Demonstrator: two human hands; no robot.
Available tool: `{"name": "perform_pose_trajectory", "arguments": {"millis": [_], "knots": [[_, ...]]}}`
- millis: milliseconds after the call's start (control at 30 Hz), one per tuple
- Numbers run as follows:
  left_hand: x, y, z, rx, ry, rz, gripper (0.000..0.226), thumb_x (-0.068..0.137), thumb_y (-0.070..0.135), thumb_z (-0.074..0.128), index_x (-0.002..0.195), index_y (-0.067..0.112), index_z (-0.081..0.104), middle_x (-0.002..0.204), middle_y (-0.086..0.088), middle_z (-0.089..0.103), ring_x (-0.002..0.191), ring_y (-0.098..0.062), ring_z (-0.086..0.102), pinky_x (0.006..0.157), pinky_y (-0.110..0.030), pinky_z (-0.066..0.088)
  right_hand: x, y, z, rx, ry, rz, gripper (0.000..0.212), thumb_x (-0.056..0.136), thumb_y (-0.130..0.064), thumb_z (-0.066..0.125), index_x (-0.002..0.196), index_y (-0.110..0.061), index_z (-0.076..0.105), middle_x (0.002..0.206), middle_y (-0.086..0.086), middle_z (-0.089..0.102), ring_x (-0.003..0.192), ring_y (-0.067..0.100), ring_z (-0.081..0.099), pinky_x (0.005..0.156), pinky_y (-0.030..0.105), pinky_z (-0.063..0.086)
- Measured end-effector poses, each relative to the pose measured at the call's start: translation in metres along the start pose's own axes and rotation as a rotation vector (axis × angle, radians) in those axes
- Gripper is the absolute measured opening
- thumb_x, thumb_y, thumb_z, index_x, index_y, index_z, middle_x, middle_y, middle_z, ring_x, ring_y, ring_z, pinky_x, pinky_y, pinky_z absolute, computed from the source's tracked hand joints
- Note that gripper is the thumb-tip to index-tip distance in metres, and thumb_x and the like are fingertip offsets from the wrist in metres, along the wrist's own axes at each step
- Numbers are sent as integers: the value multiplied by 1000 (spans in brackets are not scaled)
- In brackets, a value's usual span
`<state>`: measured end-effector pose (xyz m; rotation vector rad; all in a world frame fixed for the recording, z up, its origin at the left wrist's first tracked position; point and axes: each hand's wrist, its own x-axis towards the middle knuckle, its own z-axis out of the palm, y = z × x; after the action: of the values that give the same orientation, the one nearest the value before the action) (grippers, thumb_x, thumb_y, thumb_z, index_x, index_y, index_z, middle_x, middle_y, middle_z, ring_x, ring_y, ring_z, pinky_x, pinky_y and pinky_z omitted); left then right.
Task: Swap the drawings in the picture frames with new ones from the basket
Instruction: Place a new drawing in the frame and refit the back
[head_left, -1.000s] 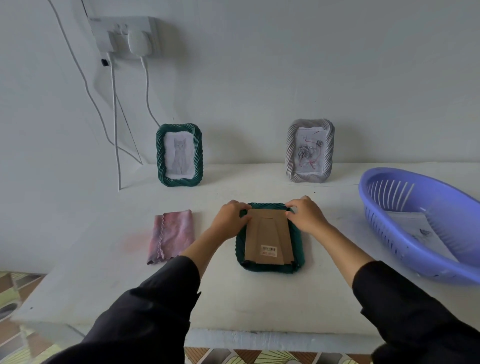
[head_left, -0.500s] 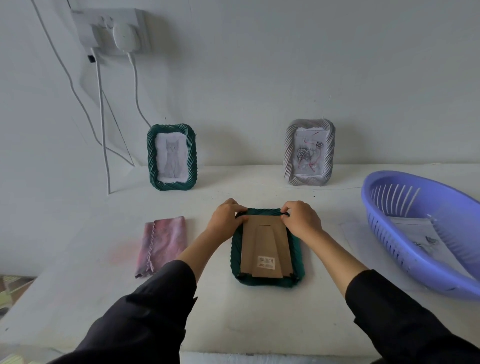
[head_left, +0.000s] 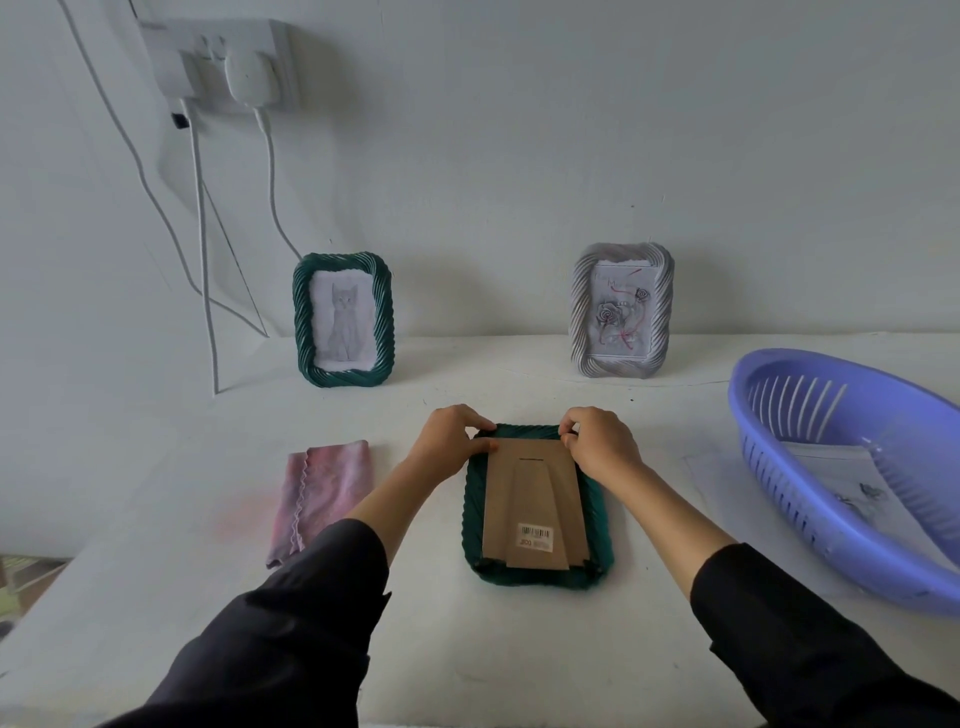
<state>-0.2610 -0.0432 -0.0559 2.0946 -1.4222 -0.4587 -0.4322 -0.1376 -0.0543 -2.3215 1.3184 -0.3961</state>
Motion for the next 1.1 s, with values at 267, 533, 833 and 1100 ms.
{"name": "perform_pose_trajectory", "arguments": {"millis": [267, 533, 833, 1100], "knots": [[1, -1, -1, -3, -3, 26, 34, 83, 21, 69, 114, 9, 67, 118, -6, 64, 101, -21, 58, 83, -21, 42, -2, 2, 9, -46, 39, -34, 26, 86, 3, 41, 96, -8, 62, 105, 12, 59, 93, 28, 56, 69, 26, 35], [3, 0, -3, 48, -35, 50, 33, 84, 22, 68, 115, 11, 67, 119, -6, 63, 102, -20, 57, 82, -20, 40, -4, 1, 10, -54, 45, -45, 25, 87, 2, 41, 98, -6, 62, 106, 12, 57, 95, 27, 54, 71, 25, 33], [2, 0, -3, 78, -52, 101, 24, 86, 22, 65, 107, 11, 70, 115, -8, 62, 85, -11, 47, 79, -21, 36, -4, 1, 10, -68, 62, -75, 26, 88, 4, 39, 97, -4, 61, 97, 9, 53, 86, 22, 49, 70, 25, 33], [0, 0, 0, 4, 0, 59, 21, 83, 19, 68, 102, 10, 72, 111, -8, 65, 85, -11, 49, 78, -22, 39, -5, 3, 7, -94, 47, -108, 24, 88, 3, 39, 88, -8, 60, 90, 4, 49, 81, 20, 45, 68, 26, 33]]}}
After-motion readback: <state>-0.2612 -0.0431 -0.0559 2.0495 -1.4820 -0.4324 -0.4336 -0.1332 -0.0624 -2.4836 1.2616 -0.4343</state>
